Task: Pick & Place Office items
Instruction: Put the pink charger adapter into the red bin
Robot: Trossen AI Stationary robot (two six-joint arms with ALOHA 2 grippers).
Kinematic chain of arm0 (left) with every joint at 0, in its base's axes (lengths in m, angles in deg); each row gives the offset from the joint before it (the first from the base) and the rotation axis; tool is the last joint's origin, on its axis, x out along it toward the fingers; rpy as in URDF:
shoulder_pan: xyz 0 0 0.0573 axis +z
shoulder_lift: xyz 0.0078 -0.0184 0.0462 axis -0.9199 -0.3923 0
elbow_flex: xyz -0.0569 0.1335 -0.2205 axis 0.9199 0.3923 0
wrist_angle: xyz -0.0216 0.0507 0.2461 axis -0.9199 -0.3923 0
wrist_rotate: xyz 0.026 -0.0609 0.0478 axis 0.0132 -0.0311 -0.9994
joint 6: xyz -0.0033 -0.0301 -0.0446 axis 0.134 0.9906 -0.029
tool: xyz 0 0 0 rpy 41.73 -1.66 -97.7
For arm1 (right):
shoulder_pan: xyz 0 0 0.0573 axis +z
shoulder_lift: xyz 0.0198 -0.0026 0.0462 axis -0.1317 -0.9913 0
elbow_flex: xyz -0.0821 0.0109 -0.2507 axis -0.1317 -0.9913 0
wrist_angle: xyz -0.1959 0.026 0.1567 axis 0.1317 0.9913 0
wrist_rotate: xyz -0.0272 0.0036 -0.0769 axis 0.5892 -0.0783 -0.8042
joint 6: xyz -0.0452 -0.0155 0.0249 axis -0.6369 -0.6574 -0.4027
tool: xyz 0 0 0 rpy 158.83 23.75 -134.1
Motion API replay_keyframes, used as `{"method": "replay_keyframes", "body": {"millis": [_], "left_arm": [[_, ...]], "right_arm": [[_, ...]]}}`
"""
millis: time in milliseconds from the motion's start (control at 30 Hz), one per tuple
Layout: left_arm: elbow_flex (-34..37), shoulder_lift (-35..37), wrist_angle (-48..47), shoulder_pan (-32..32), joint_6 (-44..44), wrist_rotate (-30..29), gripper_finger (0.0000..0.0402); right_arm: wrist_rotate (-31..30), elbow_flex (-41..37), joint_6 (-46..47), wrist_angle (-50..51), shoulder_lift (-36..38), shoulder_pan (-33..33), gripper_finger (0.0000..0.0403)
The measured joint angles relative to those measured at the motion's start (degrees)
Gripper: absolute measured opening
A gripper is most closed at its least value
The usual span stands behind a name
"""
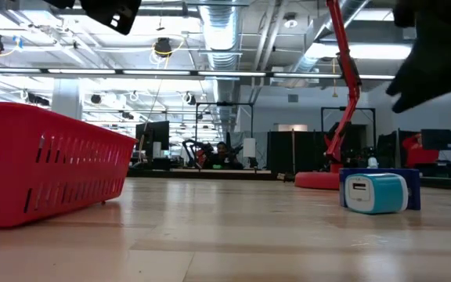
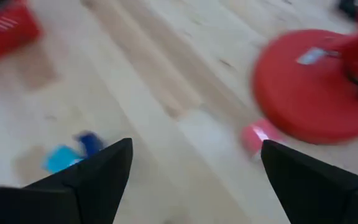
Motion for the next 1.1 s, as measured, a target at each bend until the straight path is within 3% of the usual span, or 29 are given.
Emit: {"method": "replay_keyframes", "body": {"millis": [233, 367, 533, 767, 1100], "left_arm": [[0.0, 0.0, 0.2, 1.2, 0.1, 0.0, 0.0169], [0.0, 0.0, 1.0, 1.2, 0.1, 0.0, 0.0169], [0.0, 0.0, 0.9, 1.2, 0.1, 0.0, 0.0169], [0.0, 0.0, 3.6, 1.2, 0.1, 0.0, 0.0169], [0.0, 0.0, 5.7, 1.2, 0.1, 0.0, 0.0169]], "right_arm": [[-0.9, -6.7, 3.6, 4.0, 3.7, 0.7, 0.0343], [-4.6, -16.3, 6.9, -4.3, 10.8, 3.6, 0.0330], [-6.8, -26.4, 1.5, -17.4, 15.6, 3.6, 0.0319], [-6.6, -30.5, -5.1, -19.8, 15.8, -1.5, 0.0318], [0.6, -35.7, -17.1, -32.2, 15.8, -8.3, 0.0317]]}}
